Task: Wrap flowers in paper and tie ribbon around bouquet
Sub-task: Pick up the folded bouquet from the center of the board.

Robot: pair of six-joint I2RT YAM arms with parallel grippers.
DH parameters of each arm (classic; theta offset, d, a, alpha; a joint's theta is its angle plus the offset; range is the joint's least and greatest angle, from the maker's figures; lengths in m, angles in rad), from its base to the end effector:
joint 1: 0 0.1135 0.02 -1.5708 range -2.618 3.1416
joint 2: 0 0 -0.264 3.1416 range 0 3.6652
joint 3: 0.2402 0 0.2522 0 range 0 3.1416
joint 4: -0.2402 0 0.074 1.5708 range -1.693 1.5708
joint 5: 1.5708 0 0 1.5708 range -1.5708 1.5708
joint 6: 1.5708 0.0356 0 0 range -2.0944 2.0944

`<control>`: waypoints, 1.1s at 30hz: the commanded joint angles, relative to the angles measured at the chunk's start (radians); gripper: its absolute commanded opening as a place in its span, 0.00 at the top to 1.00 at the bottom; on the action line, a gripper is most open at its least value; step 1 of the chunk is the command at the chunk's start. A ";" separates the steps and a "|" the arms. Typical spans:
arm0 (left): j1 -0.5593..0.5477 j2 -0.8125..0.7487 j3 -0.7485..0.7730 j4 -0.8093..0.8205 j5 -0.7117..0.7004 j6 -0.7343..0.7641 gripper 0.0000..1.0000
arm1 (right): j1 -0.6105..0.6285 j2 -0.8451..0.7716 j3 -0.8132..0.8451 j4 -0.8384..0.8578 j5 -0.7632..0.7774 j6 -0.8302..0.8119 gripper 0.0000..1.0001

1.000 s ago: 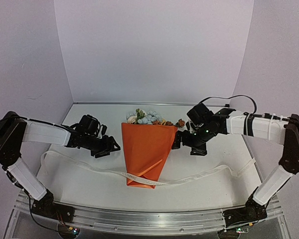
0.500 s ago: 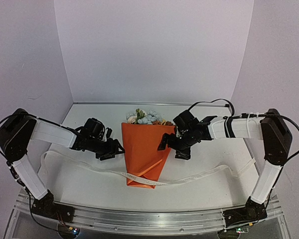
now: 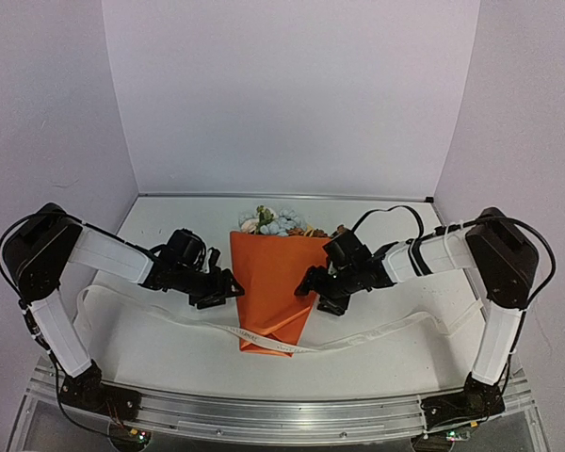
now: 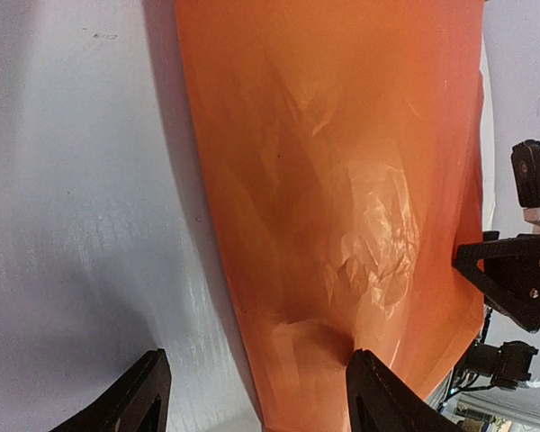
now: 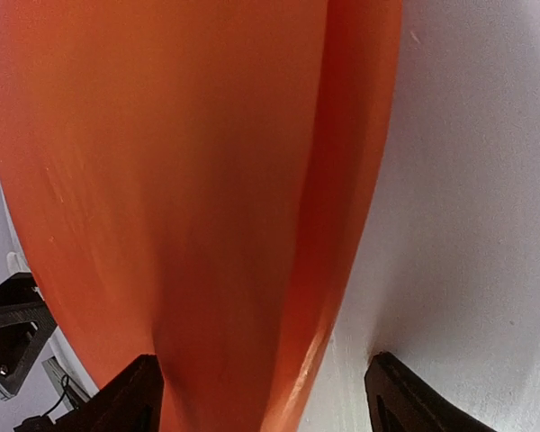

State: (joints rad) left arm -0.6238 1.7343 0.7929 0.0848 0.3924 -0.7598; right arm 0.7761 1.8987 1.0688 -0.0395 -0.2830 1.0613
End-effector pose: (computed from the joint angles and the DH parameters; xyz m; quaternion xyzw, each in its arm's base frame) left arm 0.2564 -0.2013 0.1305 0.0056 0.9214 -0.3594 0.1475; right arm 0.2674 0.2764 0.1405 0.0842 0.9272 0.3507 0.1011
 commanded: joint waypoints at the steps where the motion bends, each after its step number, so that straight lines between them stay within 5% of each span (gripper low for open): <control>1: -0.008 0.010 0.035 0.052 0.015 -0.014 0.31 | 0.008 0.034 -0.040 0.147 -0.010 0.085 0.36; 9: -0.016 0.007 0.030 0.059 0.022 -0.008 0.31 | 0.008 0.054 -0.050 0.194 -0.023 0.133 0.64; 15: -0.016 -0.053 0.031 -0.001 0.002 0.041 0.31 | 0.008 0.056 0.002 0.153 -0.019 0.148 1.00; 33: -0.016 -0.246 -0.117 -0.048 0.030 0.074 0.33 | -0.054 0.107 0.276 -0.186 0.044 0.207 1.00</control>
State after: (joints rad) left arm -0.6361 1.5565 0.7171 0.0460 0.3987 -0.6971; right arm 0.7330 1.9960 1.2667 -0.1041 -0.2769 1.2340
